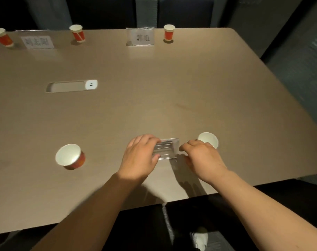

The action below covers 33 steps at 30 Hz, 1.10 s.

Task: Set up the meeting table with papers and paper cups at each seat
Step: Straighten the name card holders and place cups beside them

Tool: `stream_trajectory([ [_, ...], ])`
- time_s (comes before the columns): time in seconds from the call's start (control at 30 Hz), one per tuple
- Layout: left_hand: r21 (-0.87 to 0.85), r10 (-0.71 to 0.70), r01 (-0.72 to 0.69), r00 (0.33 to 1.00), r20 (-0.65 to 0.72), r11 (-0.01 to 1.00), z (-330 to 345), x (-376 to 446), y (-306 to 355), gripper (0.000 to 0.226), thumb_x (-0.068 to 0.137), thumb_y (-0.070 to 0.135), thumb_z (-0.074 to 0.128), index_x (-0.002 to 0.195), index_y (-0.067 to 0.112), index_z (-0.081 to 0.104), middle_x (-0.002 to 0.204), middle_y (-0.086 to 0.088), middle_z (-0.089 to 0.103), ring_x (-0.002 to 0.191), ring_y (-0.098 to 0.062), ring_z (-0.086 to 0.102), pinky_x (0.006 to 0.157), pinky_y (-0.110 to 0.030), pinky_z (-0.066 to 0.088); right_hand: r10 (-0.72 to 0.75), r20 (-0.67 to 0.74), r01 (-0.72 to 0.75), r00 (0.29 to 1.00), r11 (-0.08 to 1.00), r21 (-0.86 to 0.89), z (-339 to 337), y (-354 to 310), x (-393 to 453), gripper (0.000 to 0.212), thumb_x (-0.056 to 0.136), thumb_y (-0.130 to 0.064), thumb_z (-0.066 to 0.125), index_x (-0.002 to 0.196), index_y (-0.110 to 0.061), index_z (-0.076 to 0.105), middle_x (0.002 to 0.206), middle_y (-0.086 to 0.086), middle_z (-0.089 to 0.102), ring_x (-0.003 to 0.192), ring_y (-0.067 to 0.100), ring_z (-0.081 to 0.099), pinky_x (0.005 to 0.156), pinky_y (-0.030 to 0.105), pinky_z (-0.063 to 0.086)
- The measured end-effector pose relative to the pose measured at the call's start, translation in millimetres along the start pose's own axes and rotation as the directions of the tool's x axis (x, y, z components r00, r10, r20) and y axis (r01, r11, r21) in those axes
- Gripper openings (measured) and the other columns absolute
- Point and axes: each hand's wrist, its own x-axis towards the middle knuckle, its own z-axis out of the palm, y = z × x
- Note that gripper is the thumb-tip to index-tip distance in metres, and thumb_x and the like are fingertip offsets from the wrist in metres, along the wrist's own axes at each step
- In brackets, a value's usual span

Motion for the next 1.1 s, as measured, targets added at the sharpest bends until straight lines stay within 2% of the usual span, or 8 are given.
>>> stream_trajectory([
  [0.2,0.021,-0.081,0.082,0.996,-0.033,0.996,26.7,22.2,75.0,0.026,0.086,0.027,0.060,0.111,0.027,0.064,0.109,0.004,0.069,0.106,-0.023,0.063,0.090,-0.035,0.044,0.036,0.045,-0.034,0.998,0.999,-0.041,-26.2,90.9,-40.8,0.023,0.090,-0.018,0.051,0.111,-0.015,0.060,0.111,0.008,0.063,0.104,0.033,0.056,0.084,0.037,0.046],
  [0.33,0.070,-0.168,0.170,0.985,-0.038,0.983,38.3,28.1,97.2,0.032,0.085,0.026,0.063,0.117,0.027,0.062,0.116,0.004,0.065,0.111,-0.022,0.060,0.093,-0.037,0.044,-0.006,0.077,0.010,0.997,0.999,-0.052,-26.2,130.2,-36.2,0.039,0.085,-0.010,0.053,0.124,-0.017,0.052,0.122,0.009,0.053,0.114,0.032,0.048,0.092,0.040,0.043],
  [0.5,0.181,-0.234,0.232,0.972,-0.009,0.956,48.8,39.8,95.4,0.046,0.081,0.025,0.065,0.126,0.026,0.056,0.126,0.003,0.059,0.115,-0.023,0.057,0.097,-0.036,0.043,-0.089,0.147,0.093,0.985,0.995,-0.021,-16.0,141.0,-8.6,0.077,0.081,-0.002,0.056,0.146,-0.030,0.027,0.160,0.007,0.017,0.145,0.033,0.019,0.114,0.046,0.026],
  [0.63,0.185,-0.269,0.259,0.963,0.030,0.948,53.8,56.6,82.1,0.052,0.083,0.020,0.062,0.133,0.024,0.052,0.134,0.002,0.055,0.122,-0.023,0.053,0.105,-0.038,0.038,-0.184,0.274,0.201,0.944,0.979,-0.036,-10.4,136.3,19.3,0.081,0.087,0.007,0.046,0.147,-0.042,0.021,0.164,0.001,-0.004,0.150,0.032,-0.001,0.120,0.050,0.011],
  [0.7,0.209,-0.289,0.264,0.952,0.099,0.941,54.9,63.3,74.0,0.056,0.083,0.018,0.059,0.137,0.025,0.048,0.138,0.003,0.053,0.126,-0.023,0.050,0.105,-0.036,0.035,-0.185,0.328,0.207,0.927,0.978,-0.033,-6.6,133.9,27.9,0.072,0.091,0.004,0.042,0.146,-0.041,0.027,0.164,0.002,0.001,0.149,0.033,0.002,0.119,0.051,0.015],
  [0.8,0.245,-0.312,0.266,0.935,0.169,0.932,55.3,71.4,64.8,0.059,0.082,0.016,0.059,0.138,0.027,0.045,0.139,0.002,0.052,0.128,-0.023,0.047,0.104,-0.035,0.034,-0.110,0.295,0.140,0.949,0.987,-0.083,2.8,131.8,38.2,0.052,0.092,-0.014,0.047,0.139,-0.035,0.037,0.153,0.010,0.028,0.136,0.037,0.032,0.106,0.047,0.036],
  [0.93,0.253,-0.321,0.258,0.914,0.248,0.932,56.9,77.4,56.6,0.047,0.083,0.017,0.056,0.129,0.026,0.053,0.130,-0.001,0.058,0.123,-0.025,0.051,0.099,-0.036,0.037,0.115,0.250,-0.073,0.961,0.983,-0.171,6.6,132.7,46.2,0.062,0.083,-0.040,0.064,0.136,-0.026,0.036,0.133,0.012,0.042,0.119,0.036,0.046,0.091,0.045,0.043],
  [1.1,0.260,-0.314,0.247,0.914,0.258,0.933,59.5,79.4,53.9,0.032,0.086,0.016,0.051,0.117,0.025,0.055,0.117,-0.004,0.060,0.113,-0.026,0.054,0.092,-0.036,0.041,0.057,0.261,-0.025,0.964,0.992,-0.126,10.0,135.9,47.8,0.048,0.090,-0.019,0.053,0.135,-0.024,0.038,0.135,0.013,0.041,0.120,0.037,0.043,0.091,0.046,0.043],
])
